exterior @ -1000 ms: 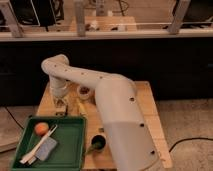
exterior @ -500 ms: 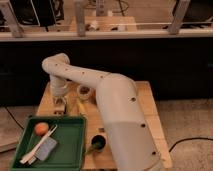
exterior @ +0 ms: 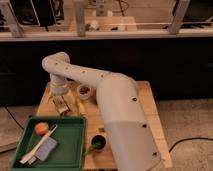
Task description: Place eraser in plastic cup
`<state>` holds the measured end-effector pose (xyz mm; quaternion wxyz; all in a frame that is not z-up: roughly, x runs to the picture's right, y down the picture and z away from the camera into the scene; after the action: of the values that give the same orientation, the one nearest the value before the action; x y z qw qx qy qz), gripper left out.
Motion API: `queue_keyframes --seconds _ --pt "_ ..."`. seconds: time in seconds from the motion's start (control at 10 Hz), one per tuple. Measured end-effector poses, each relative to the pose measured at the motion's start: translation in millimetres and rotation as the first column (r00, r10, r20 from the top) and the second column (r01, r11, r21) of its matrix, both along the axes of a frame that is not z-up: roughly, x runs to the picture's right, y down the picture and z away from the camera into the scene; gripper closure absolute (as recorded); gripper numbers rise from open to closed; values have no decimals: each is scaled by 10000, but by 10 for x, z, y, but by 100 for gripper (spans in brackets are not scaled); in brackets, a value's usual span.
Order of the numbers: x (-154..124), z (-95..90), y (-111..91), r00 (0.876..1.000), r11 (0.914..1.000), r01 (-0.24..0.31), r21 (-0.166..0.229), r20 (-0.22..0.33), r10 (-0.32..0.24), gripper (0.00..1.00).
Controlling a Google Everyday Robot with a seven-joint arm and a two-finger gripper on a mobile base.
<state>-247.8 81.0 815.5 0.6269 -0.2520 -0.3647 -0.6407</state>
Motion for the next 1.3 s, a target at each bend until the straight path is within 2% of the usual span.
queue_keyframes --seconds 0.5,1.3 --pt "132 -10 -249 9993 9985 -358 420 -112 363 20" --pt "157 41 -479 9975 9950 -680 735 -122 690 20"
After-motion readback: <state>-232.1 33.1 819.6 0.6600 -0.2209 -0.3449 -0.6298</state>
